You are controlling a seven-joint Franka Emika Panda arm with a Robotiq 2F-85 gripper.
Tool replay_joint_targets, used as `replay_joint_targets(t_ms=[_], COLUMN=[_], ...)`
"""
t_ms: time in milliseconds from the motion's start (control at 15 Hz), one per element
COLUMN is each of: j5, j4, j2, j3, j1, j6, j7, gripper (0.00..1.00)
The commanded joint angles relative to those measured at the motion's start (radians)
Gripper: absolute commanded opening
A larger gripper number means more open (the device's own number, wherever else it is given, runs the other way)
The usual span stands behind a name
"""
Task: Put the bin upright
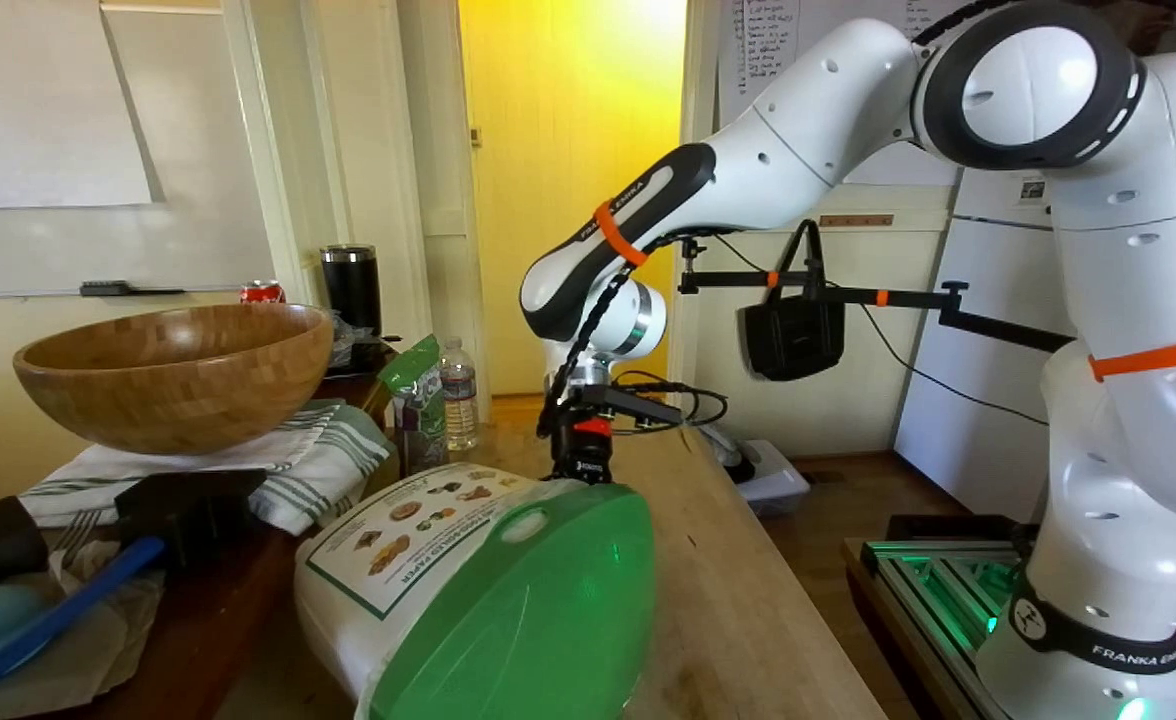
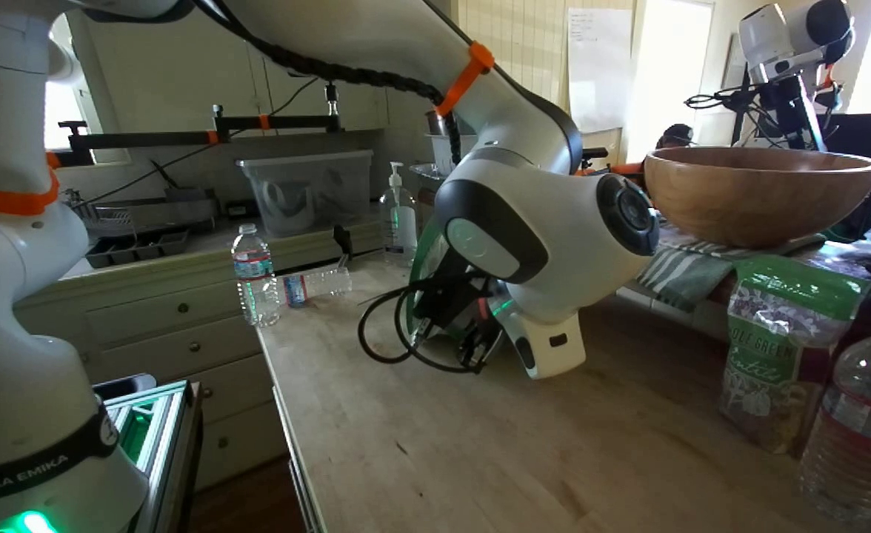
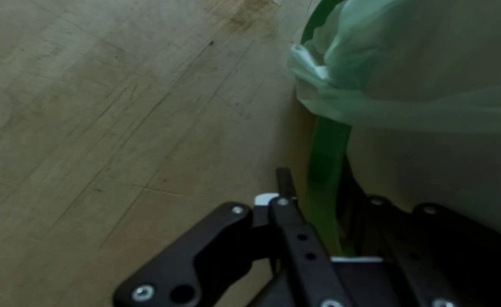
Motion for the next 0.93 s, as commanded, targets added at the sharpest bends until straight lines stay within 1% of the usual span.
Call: replay_joint_targets(t_ms=[0, 67, 200, 267, 533, 867], j5=[0.015, 0.012, 0.003, -0.001, -0.022, -0.061], j4=[0.032, 0.038, 0.046, 0.049, 0.066, 0.057], j2=[0.025, 0.027, 0.03, 0.031, 0.042, 0.019], j3=[0.003, 0.003, 0.002, 0.003, 0.002, -0.007], j1=[-0.019, -0.021, -0.023, -0.025, -0.034, -0.034], j6=[-0.045, -0.063, -0.094, -0.111, -0.199, -0.275], j7=[-0.019, -0.021, -0.026, -0.03, -0.047, -0.046], gripper=[0.01, 0.0, 0.03, 0.01, 0.02, 0.02])
